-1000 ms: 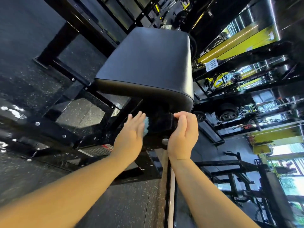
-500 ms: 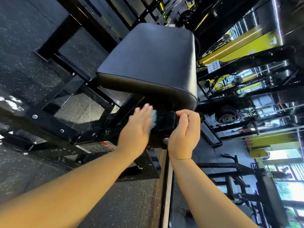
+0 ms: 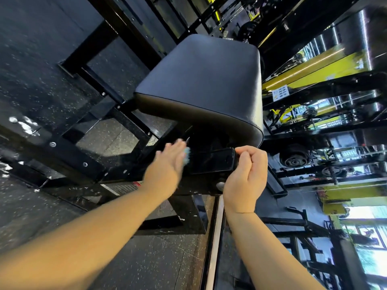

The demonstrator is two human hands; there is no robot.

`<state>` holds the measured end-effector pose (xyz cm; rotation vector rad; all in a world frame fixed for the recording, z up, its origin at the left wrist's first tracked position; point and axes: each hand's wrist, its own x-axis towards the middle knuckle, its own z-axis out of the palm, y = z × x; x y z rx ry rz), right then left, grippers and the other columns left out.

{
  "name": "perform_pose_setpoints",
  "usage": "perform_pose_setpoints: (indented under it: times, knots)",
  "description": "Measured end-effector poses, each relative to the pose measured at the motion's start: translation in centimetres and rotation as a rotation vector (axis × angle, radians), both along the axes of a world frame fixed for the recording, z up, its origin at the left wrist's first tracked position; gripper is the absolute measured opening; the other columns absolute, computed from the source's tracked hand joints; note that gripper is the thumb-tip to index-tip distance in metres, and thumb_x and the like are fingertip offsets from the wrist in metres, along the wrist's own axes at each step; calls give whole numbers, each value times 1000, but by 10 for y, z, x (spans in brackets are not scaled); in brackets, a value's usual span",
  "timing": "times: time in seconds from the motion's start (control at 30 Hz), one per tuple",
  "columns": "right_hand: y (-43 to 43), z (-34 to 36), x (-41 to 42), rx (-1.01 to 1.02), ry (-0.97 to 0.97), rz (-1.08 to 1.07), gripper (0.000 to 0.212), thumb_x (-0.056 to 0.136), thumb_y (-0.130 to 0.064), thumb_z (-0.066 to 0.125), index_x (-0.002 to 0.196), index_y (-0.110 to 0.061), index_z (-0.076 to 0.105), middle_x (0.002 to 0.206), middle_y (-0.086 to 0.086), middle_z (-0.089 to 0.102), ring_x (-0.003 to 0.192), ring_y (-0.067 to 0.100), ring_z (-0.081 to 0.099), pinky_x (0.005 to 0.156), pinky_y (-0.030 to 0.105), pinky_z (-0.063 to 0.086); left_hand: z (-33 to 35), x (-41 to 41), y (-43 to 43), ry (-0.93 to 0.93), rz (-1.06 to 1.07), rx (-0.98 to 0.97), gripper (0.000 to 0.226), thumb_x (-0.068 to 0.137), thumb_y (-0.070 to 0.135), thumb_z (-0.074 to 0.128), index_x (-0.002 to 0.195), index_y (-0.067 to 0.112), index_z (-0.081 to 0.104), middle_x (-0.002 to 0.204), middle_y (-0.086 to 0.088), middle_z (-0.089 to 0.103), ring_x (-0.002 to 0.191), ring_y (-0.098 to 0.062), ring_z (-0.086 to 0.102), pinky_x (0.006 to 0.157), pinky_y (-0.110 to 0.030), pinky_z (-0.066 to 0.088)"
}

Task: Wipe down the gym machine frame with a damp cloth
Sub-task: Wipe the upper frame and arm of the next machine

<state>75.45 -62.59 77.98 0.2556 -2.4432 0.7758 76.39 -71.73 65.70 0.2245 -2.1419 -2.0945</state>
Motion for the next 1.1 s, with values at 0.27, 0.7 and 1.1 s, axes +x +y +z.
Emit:
perform_pose_setpoints:
  times: [0.27,0.7,1.1]
  knots:
    - [1,1,-1,39,16,-5,28,90,-18,37,80,-42,48,85,-10,54,80,5,51,70,18,38,46,6,5,133,-39,-52,44,102,27,28,146,21,23,144,21,10,138,1,6,112,-17,4]
    - [8,-3,-5,63,53,40,19,88,-25,36,86,-30,54,85,-14,51,79,0,50,69,10,35,81,-4,12,226,-50,-88,43,102,31,29,145,26,29,152,14,25,140,-3,20,112,-21,13]
    - [5,-4,-5,135,105,62,22,90,-26,35,86,-34,55,85,-15,50,78,11,51,67,24,39,5,-3,0,-34,3,-20,43,103,30,26,143,20,35,149,13,23,141,-6,14,114,-25,8]
